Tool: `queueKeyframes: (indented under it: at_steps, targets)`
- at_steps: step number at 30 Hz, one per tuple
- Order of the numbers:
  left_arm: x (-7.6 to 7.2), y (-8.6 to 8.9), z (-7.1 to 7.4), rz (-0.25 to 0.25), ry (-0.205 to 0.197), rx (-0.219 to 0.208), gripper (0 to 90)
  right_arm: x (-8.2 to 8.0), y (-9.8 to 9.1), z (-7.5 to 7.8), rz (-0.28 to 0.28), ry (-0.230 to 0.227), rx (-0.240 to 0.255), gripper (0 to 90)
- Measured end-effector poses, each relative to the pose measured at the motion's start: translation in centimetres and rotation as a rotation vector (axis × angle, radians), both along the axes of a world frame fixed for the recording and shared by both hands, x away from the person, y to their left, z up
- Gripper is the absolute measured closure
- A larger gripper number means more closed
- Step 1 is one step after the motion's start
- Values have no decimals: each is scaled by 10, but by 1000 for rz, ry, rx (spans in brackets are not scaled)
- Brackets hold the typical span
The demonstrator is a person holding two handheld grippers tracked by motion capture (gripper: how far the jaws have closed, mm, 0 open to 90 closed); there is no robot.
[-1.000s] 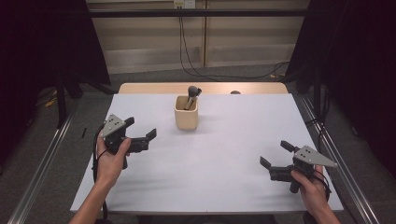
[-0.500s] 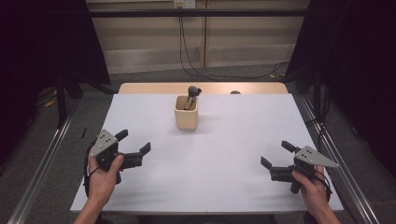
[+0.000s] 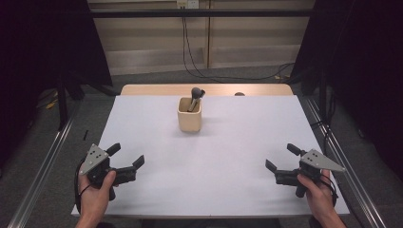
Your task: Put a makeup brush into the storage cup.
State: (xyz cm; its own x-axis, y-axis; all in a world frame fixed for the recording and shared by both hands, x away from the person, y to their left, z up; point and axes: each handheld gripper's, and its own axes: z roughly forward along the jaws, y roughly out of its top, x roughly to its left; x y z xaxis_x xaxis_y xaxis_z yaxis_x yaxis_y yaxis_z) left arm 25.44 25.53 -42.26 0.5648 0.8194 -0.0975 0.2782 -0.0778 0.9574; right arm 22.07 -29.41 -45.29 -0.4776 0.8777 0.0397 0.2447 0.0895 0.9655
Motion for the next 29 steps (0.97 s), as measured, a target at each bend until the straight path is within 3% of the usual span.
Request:
queueKeyframes:
  at_steps: [4,8,15,21,29]
  targets:
    - [-5,-2,-4,-18,-1,5,12,-1,-1,0,-5,-1,6,0]
    - [-9,-2,-9,0,-28,32,15,-2,-1,0,-4,-2,7,0]
    - [-12,1,-13,-16,-5,12,12,-3,-2,0,0,-5,-2,0]
    - [-14,3,-11,-9,-11,0,11,-4,-1,0,4,-4,-3,0]
    - [-11,4,-12,-9,-1,19,12,-3,0,0,8,-2,-8,0]
